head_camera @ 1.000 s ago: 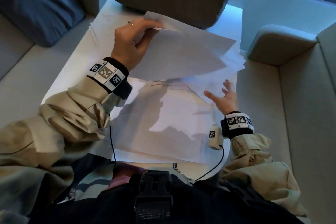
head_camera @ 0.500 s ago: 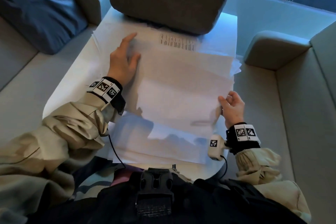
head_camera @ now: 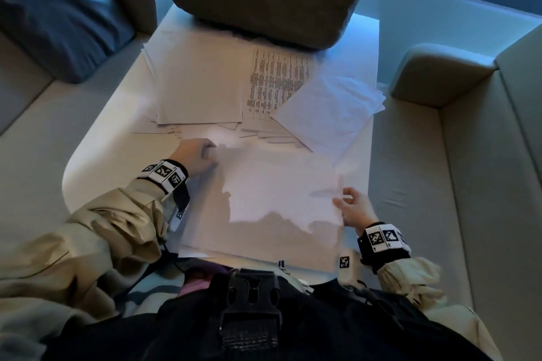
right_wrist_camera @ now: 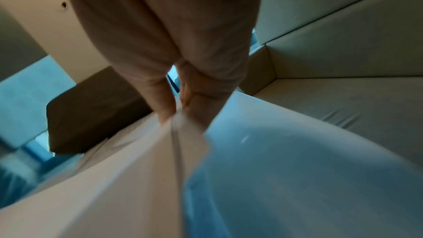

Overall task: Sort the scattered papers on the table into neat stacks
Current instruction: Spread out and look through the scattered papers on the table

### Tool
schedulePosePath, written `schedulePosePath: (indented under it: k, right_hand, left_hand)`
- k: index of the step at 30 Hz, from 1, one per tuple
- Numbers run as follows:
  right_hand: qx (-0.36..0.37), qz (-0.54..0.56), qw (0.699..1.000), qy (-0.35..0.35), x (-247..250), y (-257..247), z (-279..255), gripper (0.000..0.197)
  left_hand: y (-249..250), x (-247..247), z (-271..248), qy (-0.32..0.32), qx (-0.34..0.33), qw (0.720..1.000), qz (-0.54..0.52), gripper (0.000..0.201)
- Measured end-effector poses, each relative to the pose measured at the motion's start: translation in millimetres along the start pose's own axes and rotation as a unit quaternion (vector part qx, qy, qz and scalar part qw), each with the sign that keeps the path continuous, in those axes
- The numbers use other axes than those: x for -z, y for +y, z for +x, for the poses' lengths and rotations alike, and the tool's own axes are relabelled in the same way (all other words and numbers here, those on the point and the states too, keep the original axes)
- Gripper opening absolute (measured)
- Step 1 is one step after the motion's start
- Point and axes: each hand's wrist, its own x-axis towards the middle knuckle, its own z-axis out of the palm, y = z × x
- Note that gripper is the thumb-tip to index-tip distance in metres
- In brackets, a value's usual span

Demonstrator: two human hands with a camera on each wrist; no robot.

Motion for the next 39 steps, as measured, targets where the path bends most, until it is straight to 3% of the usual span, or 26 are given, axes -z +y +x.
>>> schedulePosePath:
  k: [3,5,8,13,16,21,29,34,39]
  right_hand:
    - [-0.003,-0.148,0.989,-0.020,-3,-4,-4,0.020]
    - [0.039,-0.238,0.970,0.038,1,-12,3,0.038]
    - [0.104,-0.255,0.957,0.093,4,-30,18,0.039]
    - [0.172,-0.317,0.930,0.072,-10,-66,52,0.044]
    - [0.173,-0.372,0.911,0.042,-25,-80,71,0.051]
    - [0.158,-0.408,0.896,0.073,-41,-87,83,0.039]
    - [0.136,-0.491,0.853,0.116,-54,-105,83,0.072]
    - [0.125,-0.504,0.850,0.092,-56,-114,88,0.063]
    - [0.138,-0.542,0.826,0.070,-56,-117,90,0.043]
  left_hand:
    - [-17,-13,-4,-0.004,0.032,0.999,0.033,0.058]
    - [-24,-20,-7,-0.018,0.054,0.997,0.050,0.078]
    - [-30,-28,-11,-0.031,0.064,0.996,0.053,0.090]
    - [-29,-30,-12,-0.037,0.067,0.994,0.076,0.085]
    - [-27,-29,-12,-0.034,0.071,0.994,0.077,0.083]
    - [-24,-28,-14,-0.035,0.075,0.993,0.084,0.083]
    - [-25,-29,-18,-0.024,0.077,0.993,0.082,0.079]
    - [-26,-29,-19,-0.014,0.076,0.995,0.069,0.077]
    - [-28,-29,-19,-0.011,0.076,0.995,0.058,0.081]
